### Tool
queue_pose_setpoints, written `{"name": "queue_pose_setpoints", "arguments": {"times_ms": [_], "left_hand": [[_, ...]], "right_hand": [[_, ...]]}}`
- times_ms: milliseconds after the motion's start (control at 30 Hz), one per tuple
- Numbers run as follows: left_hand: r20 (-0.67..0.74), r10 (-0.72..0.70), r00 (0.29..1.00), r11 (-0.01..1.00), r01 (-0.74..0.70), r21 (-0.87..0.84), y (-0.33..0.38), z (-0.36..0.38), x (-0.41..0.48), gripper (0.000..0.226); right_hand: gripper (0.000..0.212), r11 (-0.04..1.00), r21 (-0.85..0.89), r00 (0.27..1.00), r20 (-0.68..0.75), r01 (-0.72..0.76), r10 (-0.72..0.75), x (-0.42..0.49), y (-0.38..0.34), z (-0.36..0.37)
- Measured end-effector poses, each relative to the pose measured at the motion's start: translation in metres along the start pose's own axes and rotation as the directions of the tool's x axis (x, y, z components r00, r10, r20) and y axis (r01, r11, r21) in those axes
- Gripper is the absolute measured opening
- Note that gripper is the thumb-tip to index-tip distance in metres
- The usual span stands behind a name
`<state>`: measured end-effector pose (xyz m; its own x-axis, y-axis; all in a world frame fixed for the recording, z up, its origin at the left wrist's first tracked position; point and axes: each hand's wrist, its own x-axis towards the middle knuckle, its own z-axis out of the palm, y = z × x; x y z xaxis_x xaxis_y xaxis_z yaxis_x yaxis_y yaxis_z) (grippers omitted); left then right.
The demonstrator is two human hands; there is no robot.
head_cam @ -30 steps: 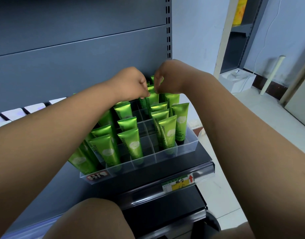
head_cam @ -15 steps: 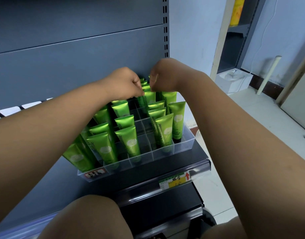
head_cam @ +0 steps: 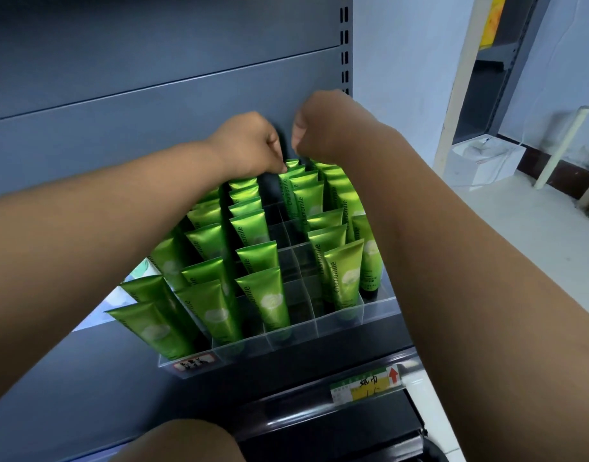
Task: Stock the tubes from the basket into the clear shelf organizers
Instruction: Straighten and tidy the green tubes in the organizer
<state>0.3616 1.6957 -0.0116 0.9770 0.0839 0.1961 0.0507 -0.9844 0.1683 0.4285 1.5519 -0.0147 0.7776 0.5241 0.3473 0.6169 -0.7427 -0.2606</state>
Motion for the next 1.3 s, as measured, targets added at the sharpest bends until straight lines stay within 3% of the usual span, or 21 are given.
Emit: {"name": "queue_pose_setpoints", "arguments": {"times_ms": [100,267,400,567,700,833,1100,1300], "left_hand": [[0.051,0.032,0.998,0.998,-0.034,0.044,-0.001,0.004,0.004,0.018],[0.072,0.039,0.997,0.998,-0.041,0.036,-0.004,0.010,0.007,0.010],[0.051,0.029,0.998,0.996,-0.024,-0.082,-0.003,0.014,0.007,0.015],[0.086,-0.085,0.993,0.951,0.106,-0.289,-0.003,0.020,0.010,0.021],[0.080,-0.116,0.990,0.933,0.136,-0.334,-0.006,0.022,0.011,0.019],[0.067,-0.104,0.992,0.925,0.121,-0.361,-0.005,0.023,0.008,0.021],[0.010,0.015,1.000,0.989,-0.014,-0.147,-0.002,0.024,0.005,0.009],[0.006,0.023,1.000,0.990,-0.022,-0.141,-0.002,0.022,0.002,0.012]], "right_hand": [[0.005,0.996,-0.085,1.000,0.006,0.003,-0.003,0.006,-0.001,0.010],[0.009,0.997,-0.073,1.000,0.026,0.003,-0.001,0.001,-0.009,0.018],[0.011,0.995,-0.091,0.999,0.014,-0.048,0.049,-0.007,-0.001,0.019],[0.016,0.992,-0.059,0.992,-0.059,-0.115,0.112,-0.008,0.013,0.016],[0.005,0.993,-0.021,0.992,-0.055,-0.113,0.112,-0.004,0.017,0.020],[0.028,0.996,-0.025,0.996,-0.009,-0.088,0.088,-0.002,0.014,0.025],[0.008,0.997,0.040,0.998,-0.018,-0.066,0.067,-0.004,0.015,0.028],[0.010,0.996,0.040,0.997,-0.014,-0.078,0.079,-0.008,0.015,0.027]]}}
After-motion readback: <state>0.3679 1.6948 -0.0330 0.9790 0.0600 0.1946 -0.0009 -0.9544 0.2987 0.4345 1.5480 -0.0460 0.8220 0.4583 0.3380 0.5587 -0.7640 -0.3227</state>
